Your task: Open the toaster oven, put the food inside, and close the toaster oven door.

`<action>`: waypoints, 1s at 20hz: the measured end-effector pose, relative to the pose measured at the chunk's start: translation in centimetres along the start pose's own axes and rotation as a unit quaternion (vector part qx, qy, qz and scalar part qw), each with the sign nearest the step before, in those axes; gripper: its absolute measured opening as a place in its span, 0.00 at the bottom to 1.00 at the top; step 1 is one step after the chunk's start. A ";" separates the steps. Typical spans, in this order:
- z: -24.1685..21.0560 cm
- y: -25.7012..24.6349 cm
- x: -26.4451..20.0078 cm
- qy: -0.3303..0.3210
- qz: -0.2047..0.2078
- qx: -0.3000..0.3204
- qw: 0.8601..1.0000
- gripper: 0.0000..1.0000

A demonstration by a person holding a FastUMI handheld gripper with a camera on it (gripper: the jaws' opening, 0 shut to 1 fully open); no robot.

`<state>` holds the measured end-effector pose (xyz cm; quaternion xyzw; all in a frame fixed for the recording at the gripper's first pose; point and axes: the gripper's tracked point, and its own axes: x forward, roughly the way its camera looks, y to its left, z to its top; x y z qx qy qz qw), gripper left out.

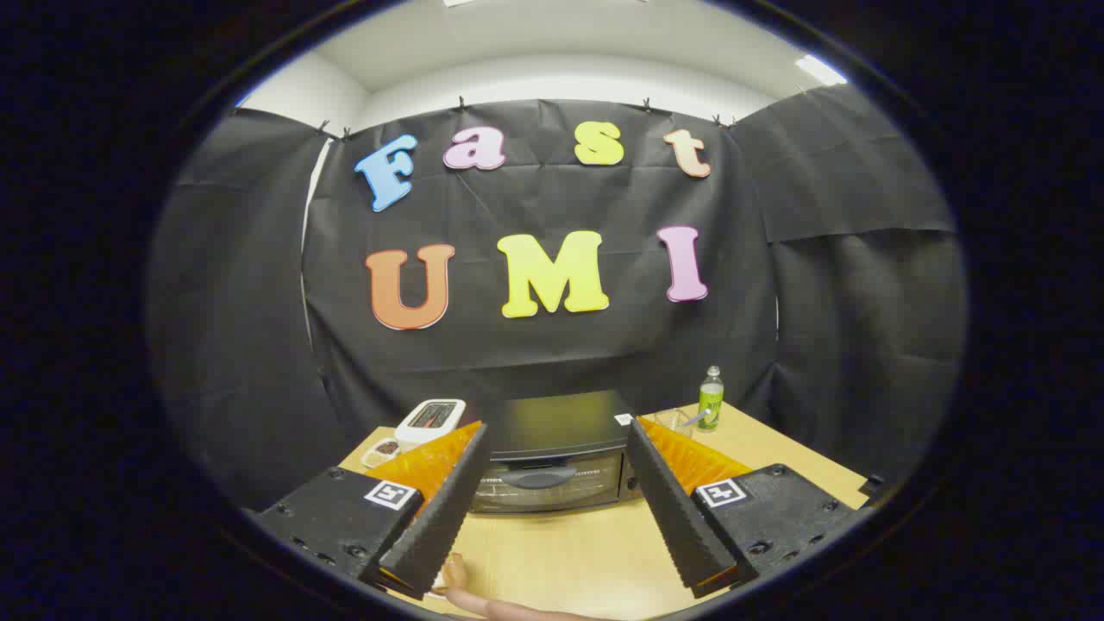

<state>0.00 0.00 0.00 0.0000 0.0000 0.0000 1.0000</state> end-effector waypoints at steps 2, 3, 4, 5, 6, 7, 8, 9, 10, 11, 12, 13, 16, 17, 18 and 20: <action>-0.2 0.1 0.2 0.002 0.000 -0.009 1.000 1.00; -0.3 0.4 0.2 0.002 0.006 -0.012 1.000 1.00; -0.2 0.4 0.2 0.001 0.007 -0.015 1.000 1.00; -0.3 0.0 0.3 -0.002 0.004 -0.016 1.000 1.00; 0.0 -0.2 0.4 -0.007 0.004 -0.017 1.000 1.00; 0.1 -0.4 0.5 -0.011 0.001 -0.020 1.000 1.00; 0.3 -0.7 0.6 -0.015 -0.001 -0.021 1.000 1.00; 0.1 -0.9 0.8 -0.015 -0.002 -0.021 1.000 1.00; -0.1 -0.9 1.1 -0.012 0.000 -0.020 1.000 1.00; -0.4 -0.8 1.6 -0.007 0.004 -0.020 1.000 1.00; -0.4 -1.0 2.2 -0.005 0.004 -0.021 1.000 1.00; -0.7 -1.4 2.8 -0.003 0.001 -0.023 1.000 1.00; -1.6 -2.4 5.5 0.003 -0.011 -0.025 1.000 1.00; -2.1 -2.4 6.4 0.006 -0.009 -0.023 1.000 1.00; -2.3 -2.3 7.5 0.006 -0.003 -0.021 1.000 1.00; -2.8 -2.5 9.6 0.006 0.002 -0.021 1.000 1.00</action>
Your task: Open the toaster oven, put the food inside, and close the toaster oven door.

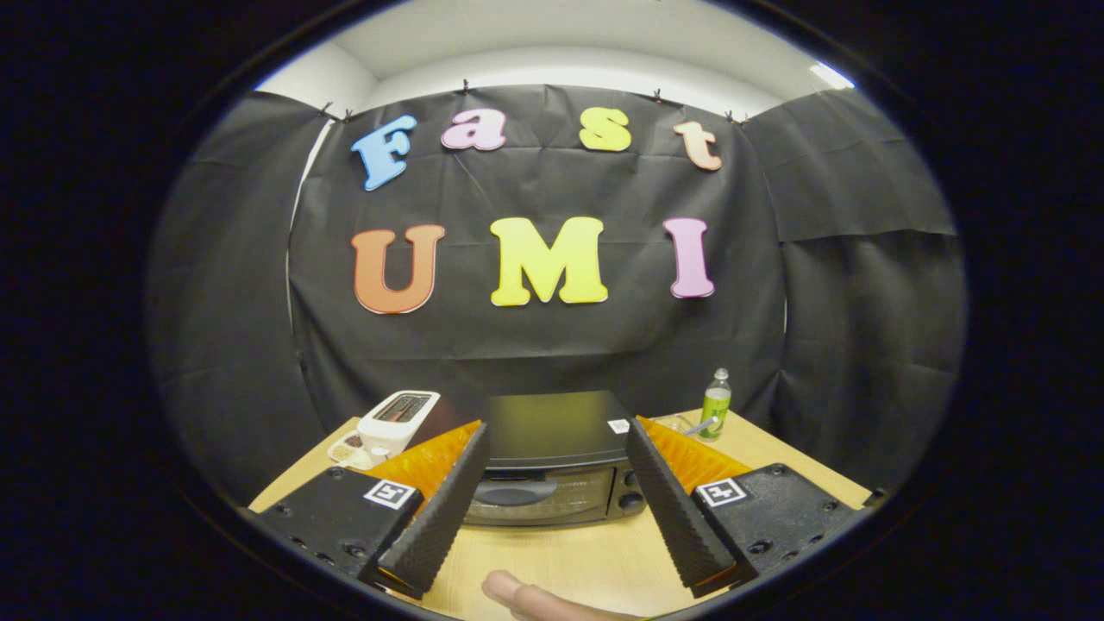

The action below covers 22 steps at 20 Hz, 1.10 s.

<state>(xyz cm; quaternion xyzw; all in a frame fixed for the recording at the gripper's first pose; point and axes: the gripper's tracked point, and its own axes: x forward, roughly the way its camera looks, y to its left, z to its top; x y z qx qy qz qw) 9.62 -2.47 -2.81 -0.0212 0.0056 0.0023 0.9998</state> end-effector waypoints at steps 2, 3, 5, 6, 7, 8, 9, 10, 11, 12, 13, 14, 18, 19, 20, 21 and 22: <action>-0.8 0.0 2.1 0.002 0.004 0.002 1.000 1.00; -1.4 0.4 3.0 0.006 0.010 0.004 1.000 1.00; -2.2 1.2 4.8 0.012 0.021 0.003 1.000 1.00; -2.8 1.5 5.6 0.017 0.024 0.000 1.000 1.00; -3.6 1.7 6.5 0.025 0.023 -0.007 0.999 1.00; -4.5 2.1 7.3 0.035 0.025 -0.008 0.999 1.00; -5.7 2.7 8.1 0.052 0.029 -0.009 0.998 1.00; -6.9 3.2 8.7 0.069 0.033 -0.014 0.997 1.00; -8.0 3.7 9.3 0.086 0.035 -0.017 0.996 1.00; -9.0 4.1 9.6 0.104 0.037 -0.021 0.994 1.00; -9.7 4.7 9.8 0.114 0.045 -0.027 0.992 1.00; -10.2 4.9 10.1 0.125 0.045 -0.031 0.991 1.00; -12.2 4.5 10.5 0.153 0.027 -0.035 0.987 1.00; -12.0 4.7 10.5 0.147 0.028 -0.028 0.988 1.00; -12.4 4.7 10.7 0.152 0.029 -0.029 0.987 1.00; -12.2 4.7 10.5 0.151 0.029 -0.025 0.988 1.00; -12.4 4.6 10.2 0.154 0.029 -0.021 0.987 1.00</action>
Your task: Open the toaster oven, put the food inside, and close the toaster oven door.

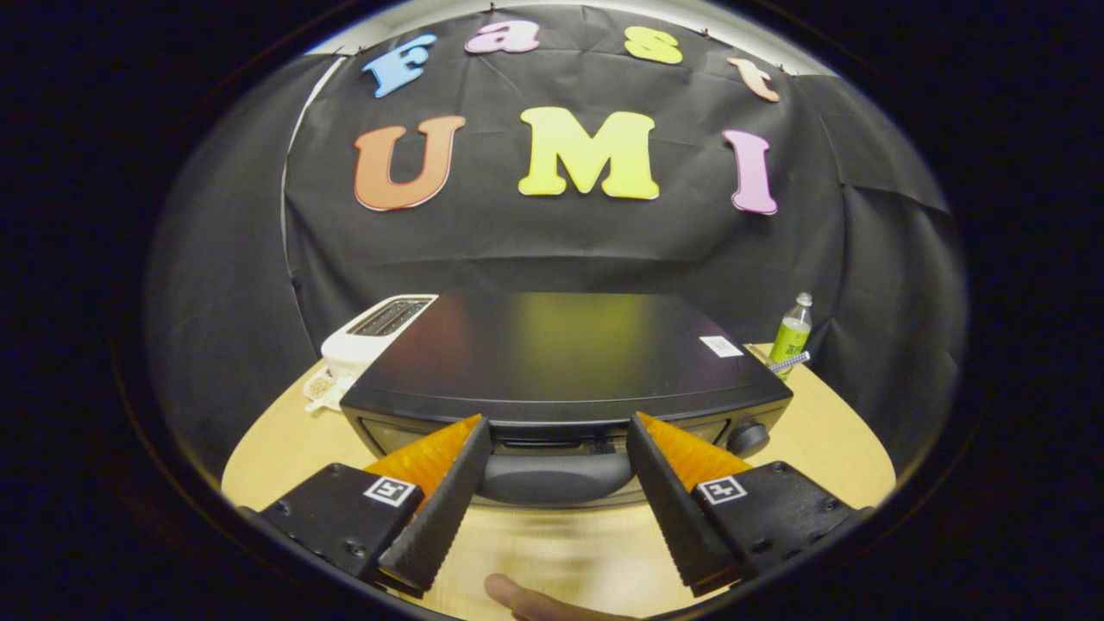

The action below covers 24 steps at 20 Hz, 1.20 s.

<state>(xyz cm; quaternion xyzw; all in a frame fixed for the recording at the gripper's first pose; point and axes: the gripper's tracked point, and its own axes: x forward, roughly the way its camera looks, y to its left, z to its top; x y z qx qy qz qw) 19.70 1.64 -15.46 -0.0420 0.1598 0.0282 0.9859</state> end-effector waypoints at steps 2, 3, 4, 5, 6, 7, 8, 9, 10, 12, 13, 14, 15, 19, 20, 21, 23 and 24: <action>-0.5 0.0 -0.7 0.005 -0.002 0.000 1.000 1.00; -0.7 -0.1 -1.1 0.006 -0.004 -0.004 1.000 1.00; -0.9 -0.2 -1.2 0.008 -0.008 -0.008 1.000 1.00; -1.2 -0.3 -1.6 0.007 -0.008 -0.008 1.000 1.00; -1.5 -0.2 -2.0 0.008 -0.007 -0.009 1.000 1.00; -1.9 -0.3 -2.4 0.006 -0.006 -0.007 1.000 1.00; -2.2 -0.6 -2.6 0.008 -0.008 -0.006 1.000 1.00; -2.7 -0.6 -3.1 0.008 -0.005 -0.006 1.000 1.00; -3.1 -0.5 -3.3 0.009 -0.003 -0.006 1.000 1.00; -4.2 -0.7 -4.1 0.005 -0.001 -0.010 1.000 1.00; -4.7 -0.7 -4.5 0.001 0.001 -0.015 1.000 1.00; -5.2 -0.7 -4.8 -0.002 0.003 -0.021 1.000 1.00; -5.9 -0.7 -5.2 -0.005 0.005 -0.030 1.000 1.00; -8.9 -0.9 -6.5 0.006 0.005 -0.047 0.999 1.00; -9.6 -0.9 -6.7 0.011 0.005 -0.047 0.999 1.00; -10.4 -1.0 -6.9 0.014 0.005 -0.050 0.999 1.00; -12.1 -1.0 -7.2 0.022 0.005 -0.057 0.998 1.00; -12.9 -1.1 -7.3 0.029 0.005 -0.060 0.998 1.00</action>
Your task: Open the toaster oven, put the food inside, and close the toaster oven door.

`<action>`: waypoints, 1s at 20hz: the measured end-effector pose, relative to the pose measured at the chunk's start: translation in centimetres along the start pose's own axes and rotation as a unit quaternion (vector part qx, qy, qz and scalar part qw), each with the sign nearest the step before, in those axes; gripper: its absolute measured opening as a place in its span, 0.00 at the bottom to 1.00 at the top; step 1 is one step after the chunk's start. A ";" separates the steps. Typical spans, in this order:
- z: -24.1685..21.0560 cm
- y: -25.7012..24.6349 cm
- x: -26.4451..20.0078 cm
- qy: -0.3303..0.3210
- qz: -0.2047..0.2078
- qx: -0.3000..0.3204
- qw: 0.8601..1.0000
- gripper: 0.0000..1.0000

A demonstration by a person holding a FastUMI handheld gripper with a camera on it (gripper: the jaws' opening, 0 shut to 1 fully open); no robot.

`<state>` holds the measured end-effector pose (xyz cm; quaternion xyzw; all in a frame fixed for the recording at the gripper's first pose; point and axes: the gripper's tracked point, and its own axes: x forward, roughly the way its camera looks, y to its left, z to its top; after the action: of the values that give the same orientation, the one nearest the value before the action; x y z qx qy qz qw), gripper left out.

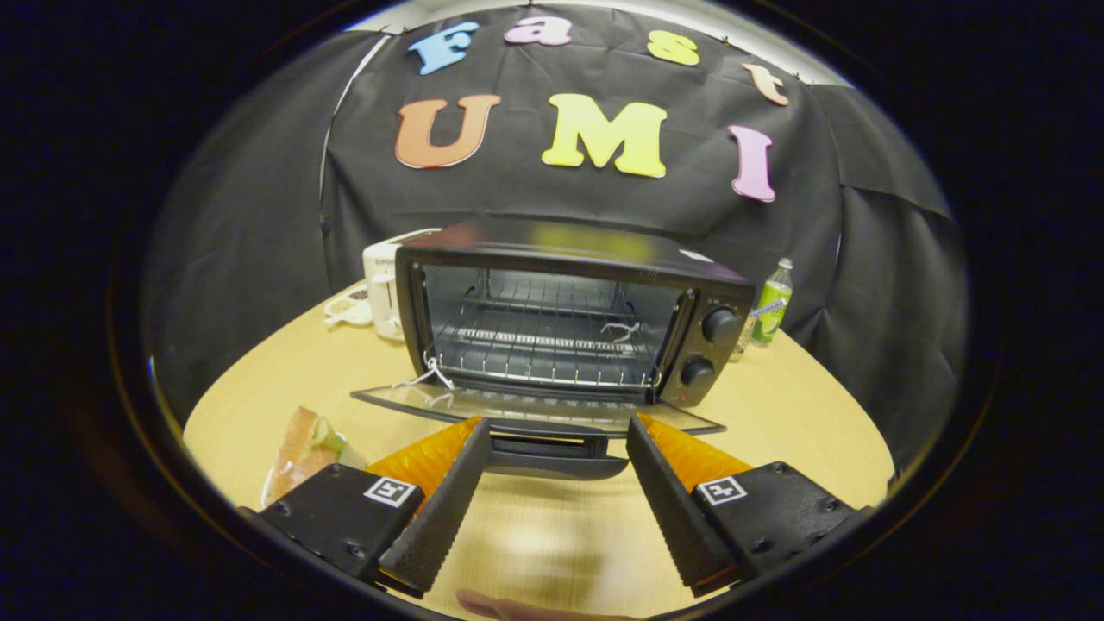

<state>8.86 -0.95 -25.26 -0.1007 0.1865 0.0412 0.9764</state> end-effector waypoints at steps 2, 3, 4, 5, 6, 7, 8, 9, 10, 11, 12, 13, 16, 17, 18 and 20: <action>-1.8 0.2 0.2 0.019 0.002 -0.002 1.000 1.00; -2.7 0.2 0.3 0.028 0.003 -0.001 1.000 1.00; -3.3 0.3 0.4 0.038 0.005 0.000 0.999 1.00; -3.9 0.3 0.5 0.048 0.008 0.006 0.999 1.00; -4.1 0.7 0.5 0.055 0.021 0.013 0.998 1.00; -4.4 1.3 0.3 0.060 0.032 0.015 0.998 1.00; -4.3 1.6 -0.2 0.064 0.039 0.016 0.997 1.00; -4.2 2.0 -0.7 0.068 0.050 0.021 0.996 1.00; -3.6 2.6 -1.3 0.069 0.066 0.029 0.995 1.00; -2.9 3.0 -1.7 0.070 0.081 0.037 0.994 1.00; -2.0 3.2 -2.1 0.074 0.095 0.046 0.992 1.00; -1.2 3.7 -2.7 0.078 0.114 0.059 0.989 1.00; 1.2 6.6 -4.6 0.123 0.207 0.105 0.965 1.00; 1.5 7.6 -5.0 0.147 0.241 0.120 0.952 1.00; 1.6 8.6 -5.8 0.180 0.272 0.129 0.937 1.00; 1.5 10.6 -7.0 0.239 0.320 0.141 0.906 0.96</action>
<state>1.66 9.47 -23.18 0.0961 0.4408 0.2994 0.8407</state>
